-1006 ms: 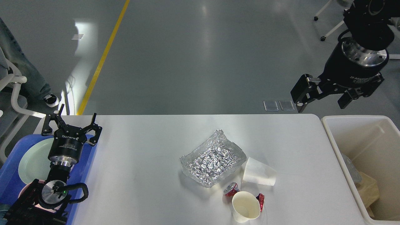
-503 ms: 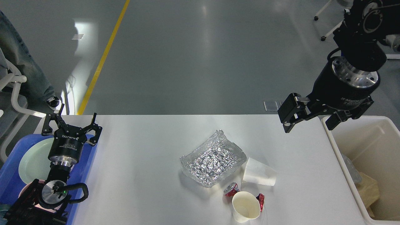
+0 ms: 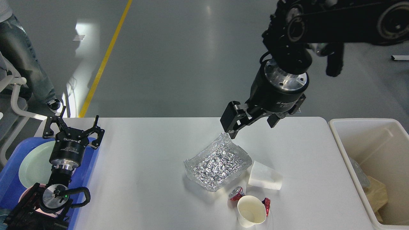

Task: Tidy desktop
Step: 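Lower the right gripper onto the edge of the foil tray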

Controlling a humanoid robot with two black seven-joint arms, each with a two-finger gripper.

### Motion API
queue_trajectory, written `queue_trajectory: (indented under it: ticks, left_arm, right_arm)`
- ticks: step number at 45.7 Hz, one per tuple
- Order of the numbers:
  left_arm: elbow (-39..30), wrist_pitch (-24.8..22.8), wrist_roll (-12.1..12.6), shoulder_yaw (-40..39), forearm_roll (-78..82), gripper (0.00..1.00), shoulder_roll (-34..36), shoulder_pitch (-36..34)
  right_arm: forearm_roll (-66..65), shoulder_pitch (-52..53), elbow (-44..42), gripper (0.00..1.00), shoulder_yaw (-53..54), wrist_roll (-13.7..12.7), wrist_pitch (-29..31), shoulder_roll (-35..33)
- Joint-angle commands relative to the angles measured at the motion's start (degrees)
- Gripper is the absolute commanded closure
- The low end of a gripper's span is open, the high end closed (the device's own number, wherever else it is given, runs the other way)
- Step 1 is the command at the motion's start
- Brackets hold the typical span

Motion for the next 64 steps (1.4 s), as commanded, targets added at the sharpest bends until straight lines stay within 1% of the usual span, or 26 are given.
queue_trajectory:
  ticks: [1, 8, 11, 20, 23, 28, 31, 40, 47, 50, 51, 56, 60, 64]
  left_arm:
    - [0.0, 0.0, 0.0, 0.0, 0.0, 0.03, 0.0, 0.0]
    - [0.0, 0.0, -0.1, 0.0, 0.0, 0.03, 0.0, 0.0]
    - [0.0, 0.0, -0.1, 0.0, 0.0, 0.03, 0.0, 0.0]
    - [0.0, 0.0, 0.0, 0.0, 0.0, 0.03, 0.0, 0.0]
    - [0.0, 0.0, 0.0, 0.0, 0.0, 0.03, 0.0, 0.0]
    - [0.0, 0.0, 0.0, 0.0, 0.0, 0.03, 0.0, 0.0]
    - [0.0, 0.0, 0.0, 0.0, 0.0, 0.03, 0.0, 0.0]
    - [0.0, 0.0, 0.0, 0.0, 0.0, 0.03, 0.0, 0.0]
    - [0.0, 0.0, 0.0, 0.0, 0.0, 0.03, 0.0, 0.0]
    - [0.0, 0.0, 0.0, 0.0, 0.0, 0.03, 0.0, 0.0]
    - [0.0, 0.0, 0.0, 0.0, 0.0, 0.03, 0.0, 0.0]
    - [0.0, 0.0, 0.0, 0.0, 0.0, 0.03, 0.0, 0.0]
    - [0.0, 0.0, 0.0, 0.0, 0.0, 0.03, 0.0, 0.0]
    - [0.0, 0.0, -0.1, 0.0, 0.0, 0.03, 0.0, 0.0]
  right_arm:
    - [-0.3, -3.8, -5.4, 0.00, 5.4, 0.0, -0.9, 6.2]
    - [-0.4, -8.3, -11.7, 0.00, 8.0, 0.0, -4.7, 11.9]
    - [-0.5, -9.5, -13.0, 0.00, 8.4, 0.0, -6.3, 13.8]
    - [-5.0, -13.1, -15.1, 0.00, 12.3, -0.1, -7.5, 14.2]
    - [-6.2, -16.5, -16.9, 0.00, 12.5, -0.1, -7.6, 14.4]
    - [-10.2, -26.0, -22.5, 0.00, 12.4, -0.2, -7.9, 17.4]
    - [-13.0, -30.9, -24.4, 0.00, 12.4, -0.5, -8.6, 17.5]
    - [-18.1, -41.2, -25.2, 0.00, 12.4, -2.7, -17.4, 17.8]
    - [-22.7, -49.6, -26.0, 0.00, 12.4, -2.6, -25.4, 18.0]
    - [-24.7, -52.3, -25.8, 0.00, 12.7, -2.6, -29.5, 17.9]
    - [-26.1, -53.9, -25.4, 0.00, 13.0, -2.6, -32.0, 17.9]
    - [-32.0, -58.8, -25.3, 0.00, 13.6, -2.5, -38.0, 17.9]
    - [-37.8, -61.4, -25.4, 0.01, 13.7, -2.5, -42.1, 17.7]
    - [-41.8, -63.7, -25.4, 0.01, 13.7, -2.5, -43.9, 17.7]
